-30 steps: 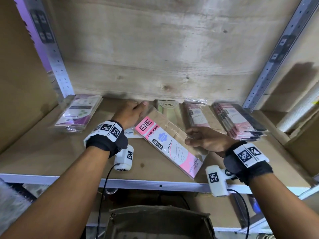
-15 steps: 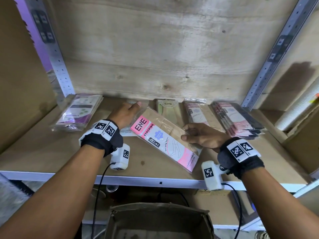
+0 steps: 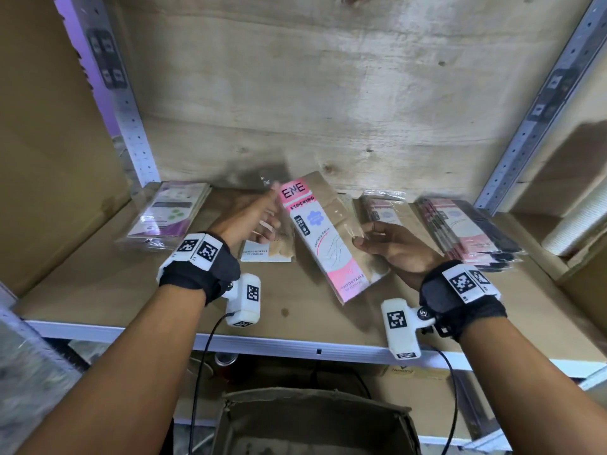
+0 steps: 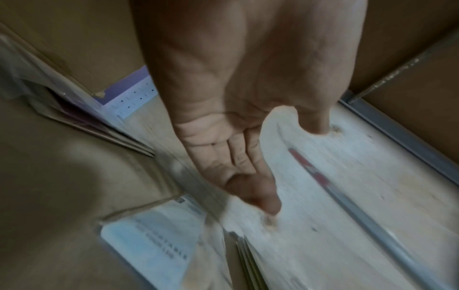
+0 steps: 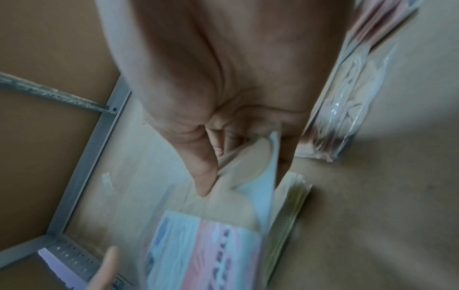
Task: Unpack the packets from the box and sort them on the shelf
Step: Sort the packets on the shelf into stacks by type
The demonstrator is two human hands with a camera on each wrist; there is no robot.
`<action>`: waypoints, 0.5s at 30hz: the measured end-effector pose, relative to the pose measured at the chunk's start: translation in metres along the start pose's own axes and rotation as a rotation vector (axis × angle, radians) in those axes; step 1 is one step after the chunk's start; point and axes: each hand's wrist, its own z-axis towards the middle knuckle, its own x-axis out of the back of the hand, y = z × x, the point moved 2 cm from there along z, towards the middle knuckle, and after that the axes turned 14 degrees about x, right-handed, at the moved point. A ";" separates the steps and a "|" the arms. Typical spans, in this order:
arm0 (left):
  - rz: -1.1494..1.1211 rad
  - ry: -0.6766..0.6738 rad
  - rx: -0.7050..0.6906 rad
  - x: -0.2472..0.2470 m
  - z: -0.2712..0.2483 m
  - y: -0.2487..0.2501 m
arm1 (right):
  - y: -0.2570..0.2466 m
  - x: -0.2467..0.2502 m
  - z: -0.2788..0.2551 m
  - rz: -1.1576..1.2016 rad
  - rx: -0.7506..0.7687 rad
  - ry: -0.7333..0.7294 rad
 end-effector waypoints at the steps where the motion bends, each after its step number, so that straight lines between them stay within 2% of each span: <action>1: 0.042 -0.051 0.024 -0.008 -0.001 -0.003 | 0.001 -0.001 0.001 0.035 0.000 0.043; 4: 0.169 -0.209 0.062 -0.030 -0.006 -0.013 | 0.006 -0.005 0.005 0.137 -0.010 0.136; 7: 0.186 -0.297 0.052 -0.044 -0.010 -0.017 | 0.006 -0.011 0.007 0.164 -0.011 0.152; 12: 0.038 -0.313 0.036 -0.048 -0.015 -0.013 | 0.012 -0.012 0.010 0.143 -0.034 0.186; 15: -0.017 -0.314 0.041 -0.044 -0.017 -0.012 | 0.013 -0.011 0.013 0.089 -0.069 0.159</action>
